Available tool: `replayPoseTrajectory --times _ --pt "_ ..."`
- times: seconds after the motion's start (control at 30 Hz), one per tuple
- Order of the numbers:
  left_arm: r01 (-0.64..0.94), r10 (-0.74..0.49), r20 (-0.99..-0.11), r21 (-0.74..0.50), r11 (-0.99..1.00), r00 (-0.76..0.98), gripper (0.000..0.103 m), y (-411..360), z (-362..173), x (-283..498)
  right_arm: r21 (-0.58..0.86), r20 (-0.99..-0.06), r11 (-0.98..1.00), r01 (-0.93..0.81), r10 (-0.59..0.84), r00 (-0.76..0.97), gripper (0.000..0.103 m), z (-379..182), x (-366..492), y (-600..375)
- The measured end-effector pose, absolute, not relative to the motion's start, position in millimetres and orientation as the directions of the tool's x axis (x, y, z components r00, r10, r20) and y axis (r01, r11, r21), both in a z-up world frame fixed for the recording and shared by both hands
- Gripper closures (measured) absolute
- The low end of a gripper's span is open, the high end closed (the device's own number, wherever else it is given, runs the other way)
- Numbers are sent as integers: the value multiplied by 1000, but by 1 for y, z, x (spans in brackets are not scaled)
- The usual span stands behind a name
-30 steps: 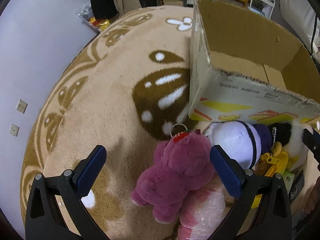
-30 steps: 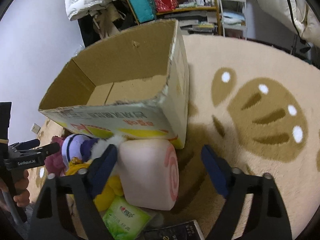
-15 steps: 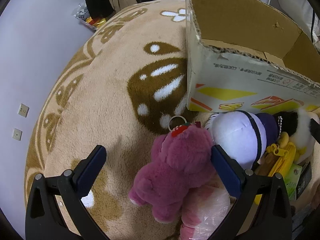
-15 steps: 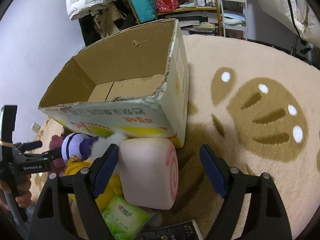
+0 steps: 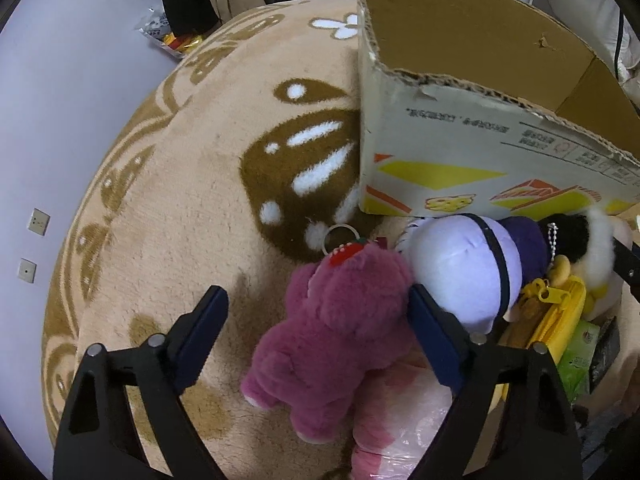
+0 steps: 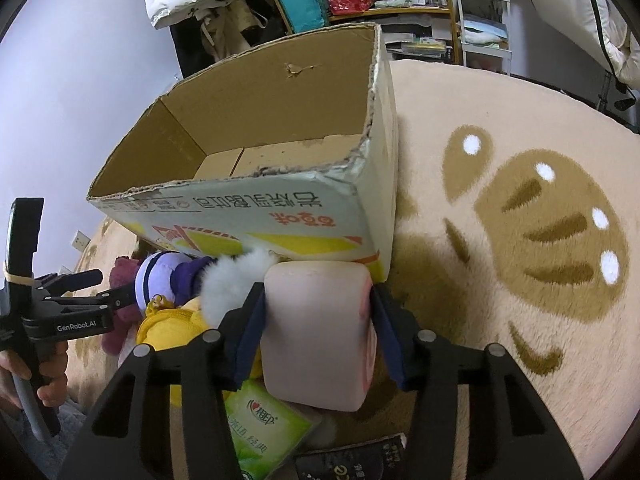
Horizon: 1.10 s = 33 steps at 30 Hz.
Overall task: Organize soft objects
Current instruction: 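Close the left tool on the pink bear while the right tool grips the pink cushion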
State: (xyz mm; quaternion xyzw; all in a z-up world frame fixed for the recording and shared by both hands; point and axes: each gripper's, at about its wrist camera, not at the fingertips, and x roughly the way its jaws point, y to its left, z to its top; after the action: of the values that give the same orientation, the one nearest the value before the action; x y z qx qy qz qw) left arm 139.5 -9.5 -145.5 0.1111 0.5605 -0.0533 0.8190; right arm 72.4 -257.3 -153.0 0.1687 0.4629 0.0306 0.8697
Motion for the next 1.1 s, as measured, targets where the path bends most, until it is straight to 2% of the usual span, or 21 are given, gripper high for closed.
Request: replayPoseTrajectory --times 0.23,0.43,0.7,0.87,1.1 --pt "200 24 -935 101 975 353 15 -8 -149 140 317 -797 943 104 205 568 48 -152 73 -256" --pt "174 -19 -941 42 984 337 26 -5 -151 139 282 -804 953 108 173 569 48 -150 72 -255" --pt "217 -51 -940 25 976 338 51 -12 -146 132 297 -803 941 162 155 575 48 -148 65 -266" --pt "223 -52 -938 28 974 343 57 -13 -141 127 327 -798 928 180 169 578 48 -148 60 -271" --pt "220 -41 -933 42 975 357 59 -12 -135 119 359 -796 904 232 167 582 48 -146 53 -283"
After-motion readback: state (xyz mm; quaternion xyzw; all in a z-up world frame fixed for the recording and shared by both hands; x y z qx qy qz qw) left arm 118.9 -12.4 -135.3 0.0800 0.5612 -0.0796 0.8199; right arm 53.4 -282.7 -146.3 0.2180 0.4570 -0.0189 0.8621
